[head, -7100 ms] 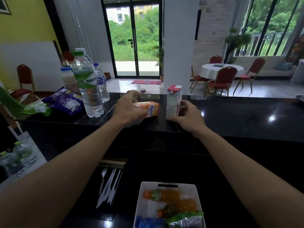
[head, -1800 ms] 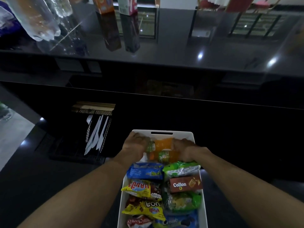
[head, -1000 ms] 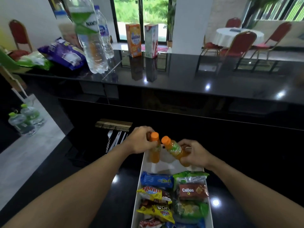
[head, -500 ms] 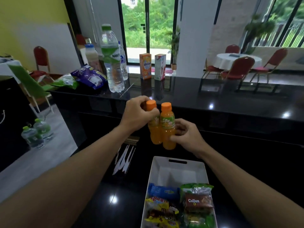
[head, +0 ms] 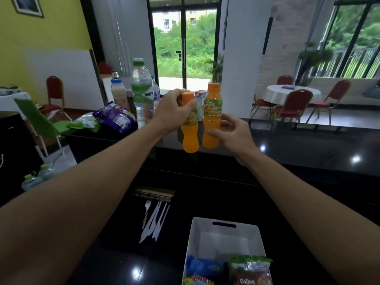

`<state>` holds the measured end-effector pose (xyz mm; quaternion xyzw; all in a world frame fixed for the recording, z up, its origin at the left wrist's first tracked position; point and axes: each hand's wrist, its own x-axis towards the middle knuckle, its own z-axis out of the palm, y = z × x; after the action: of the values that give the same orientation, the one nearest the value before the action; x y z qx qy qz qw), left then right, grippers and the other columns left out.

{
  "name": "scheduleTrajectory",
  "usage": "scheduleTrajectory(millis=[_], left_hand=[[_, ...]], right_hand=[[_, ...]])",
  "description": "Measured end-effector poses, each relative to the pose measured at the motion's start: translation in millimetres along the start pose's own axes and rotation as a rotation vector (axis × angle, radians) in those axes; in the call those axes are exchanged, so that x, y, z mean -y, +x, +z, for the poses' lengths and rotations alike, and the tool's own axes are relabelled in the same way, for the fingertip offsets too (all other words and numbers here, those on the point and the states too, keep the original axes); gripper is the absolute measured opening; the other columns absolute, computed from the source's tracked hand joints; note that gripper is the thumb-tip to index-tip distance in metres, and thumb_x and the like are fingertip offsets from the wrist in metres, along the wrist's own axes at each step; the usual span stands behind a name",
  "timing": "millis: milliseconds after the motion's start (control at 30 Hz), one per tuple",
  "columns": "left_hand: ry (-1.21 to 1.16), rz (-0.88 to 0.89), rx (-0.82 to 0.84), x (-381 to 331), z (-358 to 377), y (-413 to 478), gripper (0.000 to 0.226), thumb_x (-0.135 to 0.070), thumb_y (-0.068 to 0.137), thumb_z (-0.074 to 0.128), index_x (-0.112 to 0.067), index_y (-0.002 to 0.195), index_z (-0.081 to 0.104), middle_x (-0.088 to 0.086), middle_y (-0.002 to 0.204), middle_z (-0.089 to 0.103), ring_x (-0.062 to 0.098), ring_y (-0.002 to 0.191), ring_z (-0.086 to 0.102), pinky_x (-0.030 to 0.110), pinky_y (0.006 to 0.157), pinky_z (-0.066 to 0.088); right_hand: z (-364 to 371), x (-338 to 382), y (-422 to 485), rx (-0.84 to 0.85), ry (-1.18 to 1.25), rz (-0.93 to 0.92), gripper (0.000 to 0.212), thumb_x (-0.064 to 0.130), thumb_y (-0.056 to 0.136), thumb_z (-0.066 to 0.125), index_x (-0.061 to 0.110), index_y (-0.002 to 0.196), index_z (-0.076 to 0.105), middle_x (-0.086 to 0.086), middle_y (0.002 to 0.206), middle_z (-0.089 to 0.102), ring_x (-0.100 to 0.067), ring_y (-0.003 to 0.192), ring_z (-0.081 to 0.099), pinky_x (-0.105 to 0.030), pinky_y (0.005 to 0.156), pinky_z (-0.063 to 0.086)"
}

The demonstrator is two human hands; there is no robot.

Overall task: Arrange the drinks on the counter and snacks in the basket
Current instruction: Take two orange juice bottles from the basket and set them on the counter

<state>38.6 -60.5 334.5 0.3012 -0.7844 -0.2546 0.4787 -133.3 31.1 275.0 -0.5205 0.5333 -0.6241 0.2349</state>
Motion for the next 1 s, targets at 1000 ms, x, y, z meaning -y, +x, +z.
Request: scheduleTrajectory(millis=[1000], left_hand=[[0.138,-0.022,0.122,79,43,-11,0.065,-0.026,0.083,0.081,-0.013,0.137,0.048,0.0,0.116,0.065,0.013,0.099,0.065,0.025,0.085,0.055]], right_hand=[[3,-45,47,-0.009,-0.333,0.011,0.059,0.024,0.083,0.082,0.024,0.133,0.05,0.006,0.112,0.062,-0.011,0.098,0.062,-0.018,0.071,0.05]])
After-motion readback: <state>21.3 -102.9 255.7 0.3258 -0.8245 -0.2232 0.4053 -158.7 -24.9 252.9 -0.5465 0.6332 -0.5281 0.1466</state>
